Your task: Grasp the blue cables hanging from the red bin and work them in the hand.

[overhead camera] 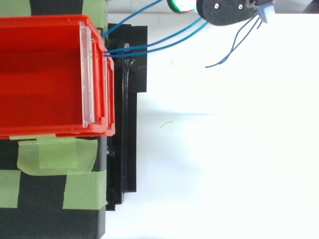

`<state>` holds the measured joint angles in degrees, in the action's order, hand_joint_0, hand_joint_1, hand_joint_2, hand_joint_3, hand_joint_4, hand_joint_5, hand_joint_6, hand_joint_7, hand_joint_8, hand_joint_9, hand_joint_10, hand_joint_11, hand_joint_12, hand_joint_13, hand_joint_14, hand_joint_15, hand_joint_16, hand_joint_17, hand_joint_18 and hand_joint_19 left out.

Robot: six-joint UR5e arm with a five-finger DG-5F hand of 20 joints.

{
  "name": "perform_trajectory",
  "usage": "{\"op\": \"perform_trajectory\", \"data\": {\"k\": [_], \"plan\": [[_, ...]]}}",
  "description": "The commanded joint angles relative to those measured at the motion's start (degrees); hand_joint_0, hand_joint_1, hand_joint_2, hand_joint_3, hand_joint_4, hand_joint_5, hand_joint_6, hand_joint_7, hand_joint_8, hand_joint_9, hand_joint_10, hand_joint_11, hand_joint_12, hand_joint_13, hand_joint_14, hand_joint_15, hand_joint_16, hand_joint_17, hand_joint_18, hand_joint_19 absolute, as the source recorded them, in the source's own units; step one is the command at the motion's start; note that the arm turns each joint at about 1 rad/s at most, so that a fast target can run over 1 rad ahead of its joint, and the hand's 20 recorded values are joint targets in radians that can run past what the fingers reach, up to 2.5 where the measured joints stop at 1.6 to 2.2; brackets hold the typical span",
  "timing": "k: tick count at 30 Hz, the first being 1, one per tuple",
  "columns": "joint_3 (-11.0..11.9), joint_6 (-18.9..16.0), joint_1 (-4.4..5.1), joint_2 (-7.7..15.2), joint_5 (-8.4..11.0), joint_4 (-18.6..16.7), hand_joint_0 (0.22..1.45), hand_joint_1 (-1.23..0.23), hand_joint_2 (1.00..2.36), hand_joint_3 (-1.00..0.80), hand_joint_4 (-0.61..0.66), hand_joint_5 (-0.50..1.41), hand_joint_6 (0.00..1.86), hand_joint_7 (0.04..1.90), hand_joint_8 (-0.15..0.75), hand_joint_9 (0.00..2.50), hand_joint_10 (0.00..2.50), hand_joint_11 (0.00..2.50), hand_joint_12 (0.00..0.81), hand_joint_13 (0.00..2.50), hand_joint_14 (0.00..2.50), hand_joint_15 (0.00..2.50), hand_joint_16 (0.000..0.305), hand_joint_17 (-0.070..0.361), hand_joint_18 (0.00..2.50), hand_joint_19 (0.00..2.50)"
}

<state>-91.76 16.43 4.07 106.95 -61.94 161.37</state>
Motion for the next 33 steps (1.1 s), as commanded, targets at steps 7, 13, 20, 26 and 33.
{"op": "perform_trajectory", "data": {"k": [7, 13, 20, 26, 33], "plan": [[0.0, -0.09, 0.07, 0.01, -0.2, 0.0, 0.91, -0.69, 1.01, -0.67, 0.21, 0.27, 0.48, 1.22, 0.43, 1.6, 2.5, 2.5, 0.727, 1.91, 2.5, 1.98, 0.224, 0.168, 2.2, 0.72], [0.0, 0.0, 0.07, 0.01, -0.29, -0.18, 0.91, -0.68, 1.02, -0.6, 0.22, 0.27, 0.44, 1.22, 0.43, 1.6, 2.5, 2.5, 0.727, 1.91, 2.5, 1.98, 0.224, 0.168, 2.2, 0.72], [0.0, 0.0, -0.2, 0.01, -0.47, -0.18, 0.89, -0.66, 1.02, -0.6, 0.23, 0.26, 0.4, 1.25, 0.43, 1.6, 2.5, 2.5, 0.727, 1.91, 2.5, 1.98, 0.224, 0.168, 2.2, 0.72], [0.0, -0.09, -0.29, 0.01, -0.47, -0.18, 0.79, -0.7, 1.01, -0.67, 0.24, 0.16, 0.34, 1.28, 0.43, 1.6, 2.5, 2.5, 0.727, 1.91, 2.5, 1.98, 0.224, 0.168, 2.2, 0.72], [0.0, -0.09, -0.37, 0.01, -1.08, 0.0, 0.7, -0.74, 1.01, -0.79, 0.26, 0.07, 0.36, 1.25, 0.43, 1.6, 2.5, 2.5, 0.727, 1.91, 2.5, 1.98, 0.224, 0.168, 2.2, 0.72]]}}
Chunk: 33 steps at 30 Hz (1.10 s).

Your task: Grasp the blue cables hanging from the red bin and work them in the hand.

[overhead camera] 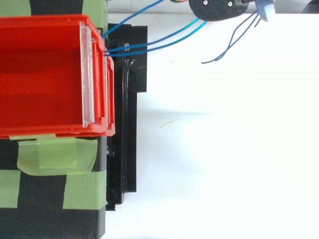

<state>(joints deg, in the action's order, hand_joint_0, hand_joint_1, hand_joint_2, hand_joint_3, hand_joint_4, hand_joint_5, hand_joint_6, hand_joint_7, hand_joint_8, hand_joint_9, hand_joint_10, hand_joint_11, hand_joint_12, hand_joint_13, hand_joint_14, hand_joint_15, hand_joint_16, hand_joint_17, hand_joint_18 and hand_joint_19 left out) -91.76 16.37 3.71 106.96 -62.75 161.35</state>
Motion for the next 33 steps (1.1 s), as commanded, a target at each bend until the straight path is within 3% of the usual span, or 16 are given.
{"op": "perform_trajectory", "data": {"k": [1, 3, 6, 11, 12, 15, 19, 23, 26, 28, 30, 33], "plan": [[0.0, -0.02, -0.02, 0.0, -0.27, 0.02, 0.7, -0.73, 1.01, -0.82, 0.25, 0.07, 0.36, 1.25, 0.43, 1.6, 2.5, 2.5, 0.727, 1.91, 2.5, 1.98, 0.224, 0.168, 2.2, 0.72], [0.0, 0.07, -0.02, 0.0, -0.36, 0.02, 0.68, -0.73, 1.0, -0.92, 0.26, 0.08, 0.33, 1.26, 0.43, 1.6, 2.5, 2.5, 0.727, 1.91, 2.5, 1.98, 0.224, 0.168, 2.2, 0.72], [0.0, -0.02, -0.02, 0.0, -0.36, 0.02, 0.68, -0.74, 1.0, -0.92, 0.26, 0.09, 0.31, 1.26, 0.43, 1.6, 2.5, 2.5, 0.727, 1.91, 2.5, 1.98, 0.224, 0.168, 2.2, 0.72], [0.0, -0.02, -0.02, 0.0, -0.36, 0.2, 0.77, -0.76, 1.01, -0.65, 0.23, 0.1, 0.25, 1.3, 0.43, 1.6, 2.5, 2.5, 0.727, 1.91, 2.5, 1.98, 0.224, 0.168, 2.2, 0.72], [0.0, -0.02, -0.02, 0.0, -0.36, 0.28, 0.78, -0.76, 1.01, -0.68, 0.23, 0.11, 0.24, 1.31, 0.43, 1.6, 2.5, 2.5, 0.727, 1.91, 2.5, 1.98, 0.224, 0.168, 2.2, 0.72], [0.0, -0.02, -0.02, 0.0, -0.36, 0.28, 0.75, -0.78, 1.0, -0.99, 0.25, 0.11, 0.24, 1.29, 0.43, 1.6, 2.5, 2.5, 0.727, 1.91, 2.5, 1.98, 0.224, 0.168, 2.2, 0.72], [0.0, -0.02, -0.11, 0.0, -0.53, 0.55, 0.72, -0.8, 1.0, -1.0, 0.26, 0.13, 0.22, 1.29, 0.43, 1.6, 2.5, 2.5, 0.727, 1.91, 2.5, 1.98, 0.224, 0.168, 2.2, 0.72], [0.0, -0.02, -0.02, 0.0, -0.62, 0.55, 0.8, -0.82, 1.0, -1.0, 0.24, 0.14, 0.18, 1.32, 0.43, 1.6, 2.5, 2.5, 0.727, 1.91, 2.5, 1.98, 0.224, 0.168, 2.2, 0.72], [0.0, -0.02, -0.02, 0.0, -0.62, 0.64, 0.86, -0.81, 1.01, -0.67, 0.23, 0.14, 0.17, 1.33, 0.43, 1.6, 2.5, 2.5, 0.727, 1.91, 2.5, 1.98, 0.224, 0.168, 2.2, 0.72], [0.0, -0.02, -0.11, 0.0, -0.62, 0.9, 0.91, -0.81, 1.02, -0.56, 0.22, 0.14, 0.17, 1.33, 0.43, 1.6, 2.5, 2.5, 0.727, 1.91, 2.5, 1.98, 0.224, 0.168, 2.2, 0.72], [0.0, -0.02, -0.11, 0.0, -0.62, 1.34, 1.03, -0.82, 1.02, -0.32, 0.22, 0.16, 0.19, 1.31, 0.43, 1.6, 2.5, 2.5, 0.727, 1.91, 2.5, 1.98, 0.224, 0.168, 2.2, 0.72], [0.0, -0.02, -0.11, -0.09, -0.71, 2.22, 1.05, -0.81, 1.02, -0.08, 0.22, 0.16, 0.22, 1.3, 0.43, 1.6, 2.5, 2.5, 0.727, 1.91, 2.5, 1.98, 0.224, 0.168, 2.2, 0.72]]}}
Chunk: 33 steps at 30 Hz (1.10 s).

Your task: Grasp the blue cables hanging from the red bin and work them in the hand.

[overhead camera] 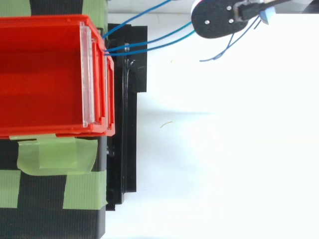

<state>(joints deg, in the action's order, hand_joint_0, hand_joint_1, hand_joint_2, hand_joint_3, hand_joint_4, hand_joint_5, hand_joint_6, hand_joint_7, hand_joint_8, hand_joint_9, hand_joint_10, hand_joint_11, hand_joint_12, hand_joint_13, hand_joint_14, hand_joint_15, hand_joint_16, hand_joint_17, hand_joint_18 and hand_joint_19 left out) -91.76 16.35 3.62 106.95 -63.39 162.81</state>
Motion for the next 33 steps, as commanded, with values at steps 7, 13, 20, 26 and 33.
{"op": "perform_trajectory", "data": {"k": [7, 13, 20, 26, 33], "plan": [[0.0, 0.0, -0.01, 0.01, -0.15, 0.4, 1.09, -0.8, 1.1, 0.33, 0.22, 0.17, 0.27, 1.26, 0.43, 1.6, 2.5, 2.5, 0.727, 1.91, 2.5, 1.98, 0.224, 0.168, 2.2, 0.72], [0.0, 0.0, -0.1, -0.08, -0.15, 0.58, 1.06, -0.75, 1.39, 0.34, 0.2, 0.16, 0.36, 1.23, 0.43, 1.6, 2.5, 2.5, 0.727, 1.91, 2.5, 1.98, 0.224, 0.168, 2.2, 0.72], [0.0, 0.0, -0.1, -0.08, -0.15, 0.58, 1.24, -0.74, 1.2, 0.44, 0.17, 0.14, 0.48, 1.18, 0.43, 1.6, 2.5, 2.5, 0.727, 1.91, 2.5, 1.98, 0.224, 0.168, 2.2, 0.72], [0.0, -1.67, 0.16, -0.08, -0.15, 1.02, 1.3, -0.72, 1.09, 0.51, 0.17, 0.15, 0.53, 1.15, 0.43, 1.6, 2.5, 2.5, 0.727, 1.91, 2.5, 1.98, 0.224, 0.168, 2.2, 0.72], [0.0, -6.33, 0.69, -0.08, -0.24, 2.42, 1.3, -0.71, 1.13, 0.5, 0.18, 0.2, 0.54, 1.15, 0.43, 1.6, 2.5, 2.5, 0.727, 1.91, 2.5, 1.98, 0.224, 0.168, 2.2, 0.72]]}}
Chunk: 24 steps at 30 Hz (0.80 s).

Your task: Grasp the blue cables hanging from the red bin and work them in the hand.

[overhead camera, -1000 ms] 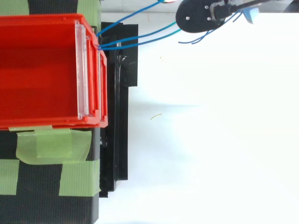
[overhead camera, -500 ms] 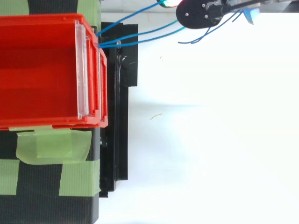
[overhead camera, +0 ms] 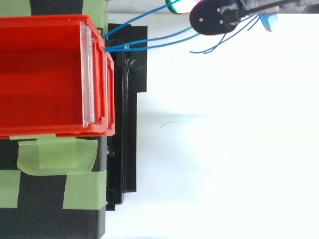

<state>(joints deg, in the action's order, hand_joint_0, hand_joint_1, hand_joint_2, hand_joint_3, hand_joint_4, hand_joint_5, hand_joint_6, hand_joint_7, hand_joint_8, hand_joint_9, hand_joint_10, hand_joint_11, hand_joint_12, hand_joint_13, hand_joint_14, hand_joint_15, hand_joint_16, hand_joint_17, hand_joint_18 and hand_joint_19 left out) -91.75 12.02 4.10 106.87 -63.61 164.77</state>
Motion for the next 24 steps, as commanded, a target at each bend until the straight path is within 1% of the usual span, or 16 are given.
{"op": "perform_trajectory", "data": {"k": [1, 3, 5, 10, 12, 15, 16, 17, 24], "plan": [[-0.01, -2.71, 0.29, 0.0, -0.02, 1.08, 1.3, -0.71, 1.13, 0.49, 0.18, 0.2, 0.54, 1.15, 0.43, 1.6, 2.5, 2.5, 0.727, 1.91, 2.5, 1.98, 0.224, 0.168, 2.2, 0.72], [-0.01, -4.55, 0.29, -0.18, -0.37, 2.75, 1.3, -0.71, 1.13, 0.49, 0.18, 0.21, 0.54, 1.15, 0.43, 1.6, 2.5, 2.5, 0.727, 1.91, 2.5, 1.98, 0.224, 0.168, 2.2, 0.72], [0.08, -5.78, 0.38, -0.18, -0.99, 2.93, 1.3, -0.71, 1.13, 0.5, 0.18, 0.21, 0.54, 1.15, 0.43, 1.6, 2.5, 2.5, 0.727, 1.91, 2.5, 1.98, 0.224, 0.168, 2.2, 0.72], [0.08, -7.81, 0.56, -0.18, -1.69, 2.93, 1.3, -0.71, 1.13, 0.49, 0.18, 0.21, 0.54, 1.16, 0.43, 1.6, 2.5, 2.5, 0.727, 1.91, 2.5, 1.98, 0.224, 0.168, 2.2, 0.72], [0.26, -8.24, 0.64, -0.18, -1.78, 3.01, 1.3, -0.71, 1.14, 0.49, 0.18, 0.22, 0.54, 1.16, 0.43, 1.6, 2.5, 2.5, 0.727, 1.91, 2.5, 1.98, 0.224, 0.168, 2.2, 0.72], [1.49, -8.42, 0.56, -0.09, -1.95, 3.45, 1.3, -0.71, 1.14, 0.48, 0.18, 0.23, 0.54, 1.16, 0.43, 1.6, 2.5, 2.5, 0.727, 1.91, 2.5, 1.98, 0.224, 0.168, 2.2, 0.72], [1.66, -8.33, 0.47, -0.18, -2.13, 3.81, 1.3, -0.71, 1.12, 0.49, 0.18, 0.23, 0.54, 1.16, 0.43, 1.6, 2.5, 2.5, 0.727, 1.91, 2.5, 1.98, 0.224, 0.168, 2.2, 0.72], [1.66, -8.24, 0.38, -0.18, -2.39, 4.6, 1.3, -0.71, 1.12, 0.47, 0.18, 0.23, 0.53, 1.16, 0.43, 1.6, 2.5, 2.5, 0.727, 1.91, 2.5, 1.98, 0.224, 0.168, 2.2, 0.72], [1.75, -8.24, 0.29, -0.18, -2.3, 4.95, 1.32, -0.71, 1.07, 0.48, 0.18, 0.25, 0.53, 1.17, 0.43, 1.6, 2.5, 2.5, 0.727, 1.91, 2.5, 1.98, 0.224, 0.168, 2.2, 0.72]]}}
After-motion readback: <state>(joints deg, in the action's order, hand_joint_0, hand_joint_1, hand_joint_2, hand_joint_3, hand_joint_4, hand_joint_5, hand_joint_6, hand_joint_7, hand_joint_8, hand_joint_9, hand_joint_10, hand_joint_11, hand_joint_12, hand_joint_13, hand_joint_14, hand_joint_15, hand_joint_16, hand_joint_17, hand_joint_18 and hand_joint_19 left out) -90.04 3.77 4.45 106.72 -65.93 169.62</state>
